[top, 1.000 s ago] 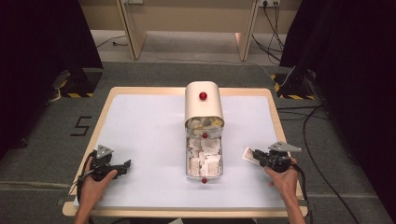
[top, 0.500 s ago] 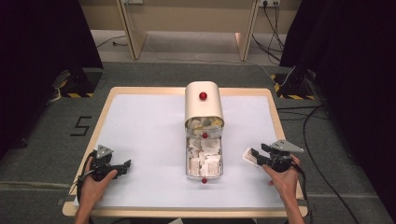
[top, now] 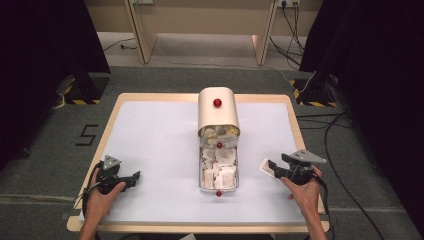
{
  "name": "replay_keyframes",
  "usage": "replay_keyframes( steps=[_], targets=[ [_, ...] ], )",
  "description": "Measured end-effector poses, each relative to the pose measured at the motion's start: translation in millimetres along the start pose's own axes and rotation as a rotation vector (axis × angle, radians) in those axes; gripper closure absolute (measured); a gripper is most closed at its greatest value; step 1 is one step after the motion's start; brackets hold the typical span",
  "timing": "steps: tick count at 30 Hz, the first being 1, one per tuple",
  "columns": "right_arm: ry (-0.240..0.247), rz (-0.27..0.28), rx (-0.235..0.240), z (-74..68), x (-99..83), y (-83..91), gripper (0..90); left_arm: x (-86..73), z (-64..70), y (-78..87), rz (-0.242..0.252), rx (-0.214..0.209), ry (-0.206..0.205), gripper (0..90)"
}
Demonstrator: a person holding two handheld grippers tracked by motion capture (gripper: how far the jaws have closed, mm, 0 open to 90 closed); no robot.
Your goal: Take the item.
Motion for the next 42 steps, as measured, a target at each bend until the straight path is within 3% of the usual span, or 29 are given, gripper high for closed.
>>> replay_keyframes(
  steps=[11,21,29,42],
  targets=[
    [0.026,-0.036,0.020,-10.0,-5.9,3.5,28.4,0.0,0.0,0.0,0.000,0.000,0.000,11.6],
    [0.053,-0.055,0.049,-23.4,-12.6,11.5,26.5,0.1,0.1,0.0,0.001,-0.001,0.001,11.5],
    [0.073,-0.079,0.047,-29.7,-19.2,17.0,25.9,0.0,0.0,0.1,0.000,0.000,0.000,11.6],
    [0.079,-0.102,0.065,-40.3,-27.0,23.1,24.3,0.0,0.0,0.1,0.000,0.000,0.000,11.6]
  ],
)
Point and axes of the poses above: each handheld gripper's, and its own axes: y roughly backward along the jaws, x roughly out of its top, z roughly to its right, the point moved 9 cm from there along -y, roughly forward along the jaws, and after that the axes turned 13 degrees about y, right-handed, at the moved point
